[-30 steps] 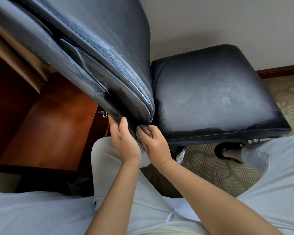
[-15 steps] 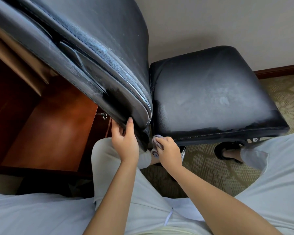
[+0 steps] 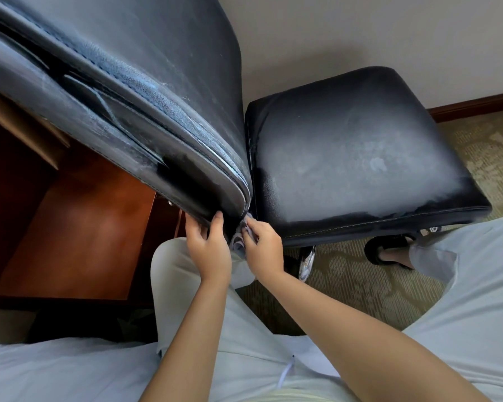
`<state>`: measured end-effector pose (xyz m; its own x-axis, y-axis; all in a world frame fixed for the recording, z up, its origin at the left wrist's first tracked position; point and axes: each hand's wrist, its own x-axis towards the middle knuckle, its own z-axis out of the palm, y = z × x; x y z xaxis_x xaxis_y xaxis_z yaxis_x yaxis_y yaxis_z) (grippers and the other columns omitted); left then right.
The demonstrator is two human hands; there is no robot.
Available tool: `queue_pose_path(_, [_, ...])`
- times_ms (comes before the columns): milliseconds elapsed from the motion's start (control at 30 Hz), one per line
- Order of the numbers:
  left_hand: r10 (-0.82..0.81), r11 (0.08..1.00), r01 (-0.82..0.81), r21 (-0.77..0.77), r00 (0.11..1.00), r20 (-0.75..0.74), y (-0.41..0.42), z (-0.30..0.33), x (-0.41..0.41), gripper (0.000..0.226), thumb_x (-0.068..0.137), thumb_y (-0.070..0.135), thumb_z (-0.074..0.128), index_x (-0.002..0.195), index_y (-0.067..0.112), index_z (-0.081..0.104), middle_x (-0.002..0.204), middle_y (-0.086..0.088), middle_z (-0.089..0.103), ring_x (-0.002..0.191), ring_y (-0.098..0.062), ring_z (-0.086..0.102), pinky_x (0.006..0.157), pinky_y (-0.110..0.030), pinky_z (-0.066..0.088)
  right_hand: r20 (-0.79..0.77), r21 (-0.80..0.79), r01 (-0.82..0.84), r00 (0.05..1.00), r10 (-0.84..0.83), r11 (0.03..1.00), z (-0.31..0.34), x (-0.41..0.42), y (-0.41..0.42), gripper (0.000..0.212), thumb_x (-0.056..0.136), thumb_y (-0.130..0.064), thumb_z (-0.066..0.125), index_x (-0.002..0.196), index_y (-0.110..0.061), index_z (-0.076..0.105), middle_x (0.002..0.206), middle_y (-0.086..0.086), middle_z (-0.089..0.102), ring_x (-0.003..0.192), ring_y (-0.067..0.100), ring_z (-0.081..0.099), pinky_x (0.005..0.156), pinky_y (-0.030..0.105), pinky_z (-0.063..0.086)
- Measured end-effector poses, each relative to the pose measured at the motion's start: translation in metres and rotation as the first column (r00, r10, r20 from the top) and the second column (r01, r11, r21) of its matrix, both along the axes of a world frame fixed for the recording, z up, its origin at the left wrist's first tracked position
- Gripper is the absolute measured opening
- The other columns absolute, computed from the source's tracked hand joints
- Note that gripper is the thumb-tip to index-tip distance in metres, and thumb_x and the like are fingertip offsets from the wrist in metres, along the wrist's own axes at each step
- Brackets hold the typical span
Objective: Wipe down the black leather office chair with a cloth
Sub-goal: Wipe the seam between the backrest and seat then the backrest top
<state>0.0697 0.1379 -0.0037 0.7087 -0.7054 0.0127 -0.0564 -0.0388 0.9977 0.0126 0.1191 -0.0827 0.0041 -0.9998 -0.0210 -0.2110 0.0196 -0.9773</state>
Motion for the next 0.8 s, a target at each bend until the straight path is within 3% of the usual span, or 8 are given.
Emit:
queue_pose_path(133, [0.013,1.000,-0.013,-0.004,1.000,-0.028,-0.002,0.002,0.001,0.041,0.092,0.001,0.055,0.132,0.009,0.050,0.112,0.011,0.061,0.103,0.003,0.058,0.087,-0.011,0.044,-0.212,-0.017,-0.035,0.977,0.031,0.999,-0.007,0.009,-0.005,0.031,0.095,-0.014,0.050,0.124,-0.014,0.059,0.104,0.009,0.059,0.096,0.021,0.056,0.077,0.026,0.044])
queue_pose_path(233, [0.023,1.000,-0.023,0.005,0.999,-0.037,-0.005,0.005,0.003,0.041,0.092,0.000,0.054,0.132,0.008,0.050,0.115,0.005,0.062,0.103,0.002,0.058,0.086,-0.010,0.044,-0.412,0.155,-0.075,0.901,0.134,0.985,-0.013,0.007,-0.014,0.027,0.096,-0.013,0.046,0.120,-0.013,0.058,0.104,0.011,0.054,0.096,0.028,0.055,0.073,0.032,0.042])
queue_pose_path(300, [0.010,1.000,-0.009,0.021,1.000,-0.029,-0.004,0.004,0.007,0.042,0.092,0.001,0.055,0.133,0.007,0.050,0.121,0.000,0.062,0.106,-0.004,0.059,0.091,-0.016,0.045,-0.420,0.322,-0.082,0.880,0.220,0.943,-0.018,0.003,-0.018,0.024,0.096,-0.013,0.044,0.116,-0.010,0.057,0.106,0.011,0.048,0.100,0.030,0.054,0.073,0.032,0.040])
queue_pose_path(433, [-0.022,0.999,0.021,0.045,0.999,0.037,-0.001,-0.002,0.012,0.043,0.092,0.005,0.057,0.135,0.006,0.048,0.124,-0.003,0.061,0.108,-0.002,0.059,0.091,-0.018,0.046,-0.411,0.300,-0.060,0.893,0.186,0.952,-0.023,0.006,-0.011,0.026,0.096,-0.016,0.044,0.117,-0.013,0.060,0.107,0.010,0.050,0.091,0.026,0.055,0.073,0.032,0.044])
queue_pose_path(533, [-0.003,1.000,0.002,0.028,0.999,0.039,-0.002,-0.002,0.007,0.044,0.094,0.007,0.056,0.136,0.004,0.046,0.120,0.000,0.061,0.101,0.008,0.059,0.085,-0.009,0.044,-0.219,0.446,0.025,0.972,0.082,0.895,-0.030,0.006,0.004,0.026,0.097,-0.021,0.047,0.116,-0.015,0.063,0.108,0.009,0.061,0.096,0.023,0.059,0.078,0.030,0.048])
queue_pose_path(600, [0.003,1.000,-0.003,0.025,1.000,0.014,-0.002,-0.001,0.004,0.042,0.094,0.008,0.055,0.135,0.004,0.047,0.120,-0.001,0.061,0.100,0.008,0.060,0.084,-0.008,0.044,-0.028,0.631,0.066,0.998,-0.062,0.773,-0.037,0.006,0.009,0.027,0.096,-0.022,0.050,0.118,-0.014,0.064,0.112,0.009,0.065,0.102,0.024,0.060,0.088,0.033,0.049])
queue_pose_path(700, [0.022,0.999,-0.022,0.043,1.000,-0.001,-0.002,-0.001,0.004,0.036,0.094,0.010,0.055,0.129,0.007,0.052,0.123,-0.011,0.061,0.105,-0.008,0.061,0.090,-0.015,0.046,0.137,0.845,0.053,0.941,-0.310,0.532,-0.046,0.005,-0.004,0.029,0.095,-0.016,0.052,0.120,-0.002,0.060,0.118,0.015,0.061,0.108,0.028,0.057,0.090,0.032,0.046])
queue_pose_path(800, [0.043,0.997,-0.042,0.069,0.999,-0.015,-0.003,-0.001,0.004,0.036,0.093,0.011,0.056,0.128,0.005,0.053,0.126,-0.020,0.059,0.113,-0.024,0.058,0.097,-0.029,0.046,0.272,0.922,-0.086,0.837,-0.474,0.378,-0.052,0.005,-0.019,0.042,0.092,-0.016,0.057,0.129,0.004,0.049,0.127,0.018,0.054,0.115,0.035,0.053,0.097,0.037,0.045])
